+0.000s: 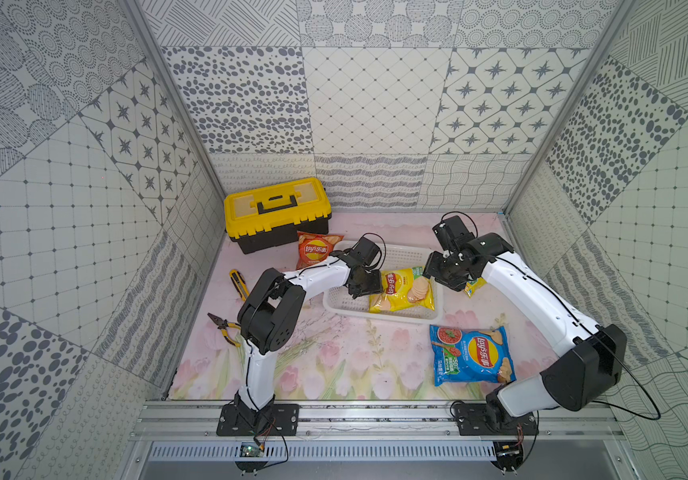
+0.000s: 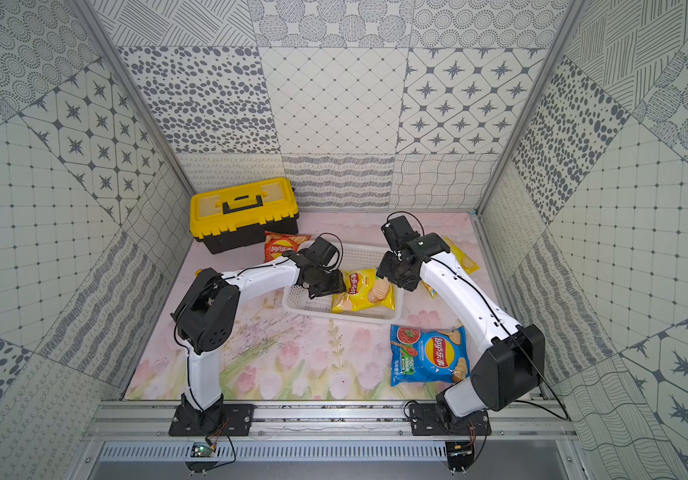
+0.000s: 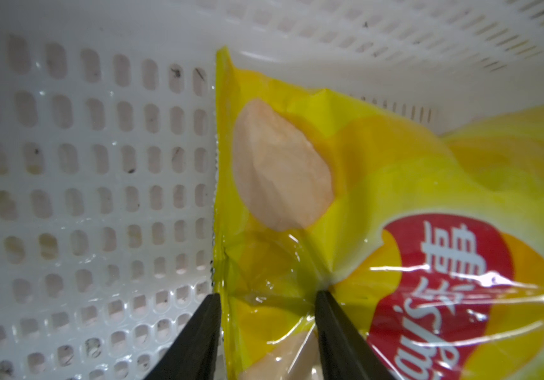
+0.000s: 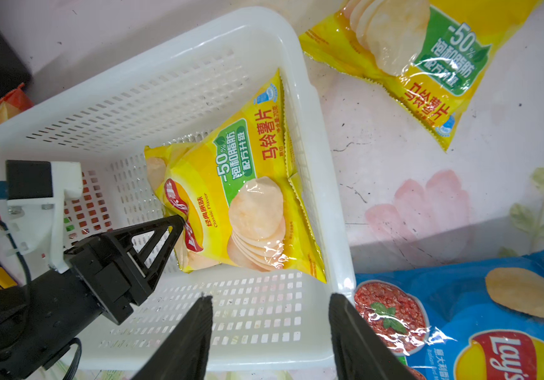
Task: Put the potato chips into the basket
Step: Place the potato chip in the basket.
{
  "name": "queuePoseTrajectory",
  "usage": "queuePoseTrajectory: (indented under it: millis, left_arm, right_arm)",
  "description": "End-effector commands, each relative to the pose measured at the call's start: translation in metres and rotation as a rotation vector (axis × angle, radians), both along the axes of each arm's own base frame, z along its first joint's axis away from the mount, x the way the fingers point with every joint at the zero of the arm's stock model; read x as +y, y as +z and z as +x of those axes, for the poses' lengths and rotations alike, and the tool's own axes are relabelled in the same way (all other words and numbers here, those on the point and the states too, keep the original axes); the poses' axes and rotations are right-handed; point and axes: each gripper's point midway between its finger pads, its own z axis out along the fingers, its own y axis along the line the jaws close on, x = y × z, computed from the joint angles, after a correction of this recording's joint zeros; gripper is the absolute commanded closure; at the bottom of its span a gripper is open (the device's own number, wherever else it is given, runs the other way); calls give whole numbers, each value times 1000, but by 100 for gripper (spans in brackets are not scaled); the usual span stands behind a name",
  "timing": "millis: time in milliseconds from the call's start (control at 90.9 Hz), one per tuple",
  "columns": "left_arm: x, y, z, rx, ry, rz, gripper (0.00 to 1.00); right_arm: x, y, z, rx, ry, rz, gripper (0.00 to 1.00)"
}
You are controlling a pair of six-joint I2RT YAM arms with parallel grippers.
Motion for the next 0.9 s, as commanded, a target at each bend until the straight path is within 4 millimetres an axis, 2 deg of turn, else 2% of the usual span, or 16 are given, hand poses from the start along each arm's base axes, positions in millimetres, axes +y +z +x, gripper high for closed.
queuePoseTrajectory:
  millis: [0,165,308,627,770,891]
  left_arm:
    - [-6,-8,-7,49,-7,-9,50]
    - [-10,-15,-10,70,-17,-2,50]
    - [-8,-20,-12,82,-18,8,50]
    - [-6,-26,-13,96,-21,23,50]
    - [-1,-26,-15,101,-25,31,50]
    - [4,-28,-15,109,-18,34,50]
  right_arm:
    - [-8,4,0,-25,2,-36,40]
    - [-12,-3,1,-11,14,-76,42]
    - [-7,-13,4,17,29,-79,45]
    - [7,-25,32,25,45,-93,42]
    - [14,-30,45,18,46,-85,49]
    - [12,-33,50,18,31,-108,56]
